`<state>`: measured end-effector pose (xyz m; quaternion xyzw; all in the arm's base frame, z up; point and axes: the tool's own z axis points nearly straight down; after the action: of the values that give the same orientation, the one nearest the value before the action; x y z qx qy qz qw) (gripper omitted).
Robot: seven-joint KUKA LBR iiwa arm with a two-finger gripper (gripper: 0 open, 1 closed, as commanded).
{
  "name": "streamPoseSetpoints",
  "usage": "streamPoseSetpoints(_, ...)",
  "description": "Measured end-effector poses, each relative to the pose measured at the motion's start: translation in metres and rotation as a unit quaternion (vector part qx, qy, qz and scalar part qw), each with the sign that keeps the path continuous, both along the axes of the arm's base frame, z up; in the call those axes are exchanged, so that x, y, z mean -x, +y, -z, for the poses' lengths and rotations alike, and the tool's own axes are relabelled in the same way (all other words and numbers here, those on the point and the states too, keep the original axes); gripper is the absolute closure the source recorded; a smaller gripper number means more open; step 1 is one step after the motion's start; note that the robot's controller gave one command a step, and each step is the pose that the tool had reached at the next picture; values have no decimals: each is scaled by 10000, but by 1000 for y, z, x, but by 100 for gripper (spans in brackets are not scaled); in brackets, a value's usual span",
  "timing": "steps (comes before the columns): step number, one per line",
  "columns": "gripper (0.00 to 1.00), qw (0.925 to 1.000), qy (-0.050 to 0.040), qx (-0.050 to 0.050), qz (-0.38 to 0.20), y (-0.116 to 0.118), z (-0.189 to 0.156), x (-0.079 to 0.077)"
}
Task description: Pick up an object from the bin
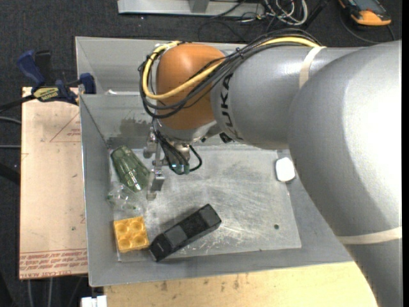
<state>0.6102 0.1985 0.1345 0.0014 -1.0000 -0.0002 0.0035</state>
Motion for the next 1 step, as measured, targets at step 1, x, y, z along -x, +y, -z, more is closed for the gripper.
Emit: streamPoseSetpoints(1, 100, 10000, -39, -6, 19, -1, -5, -2)
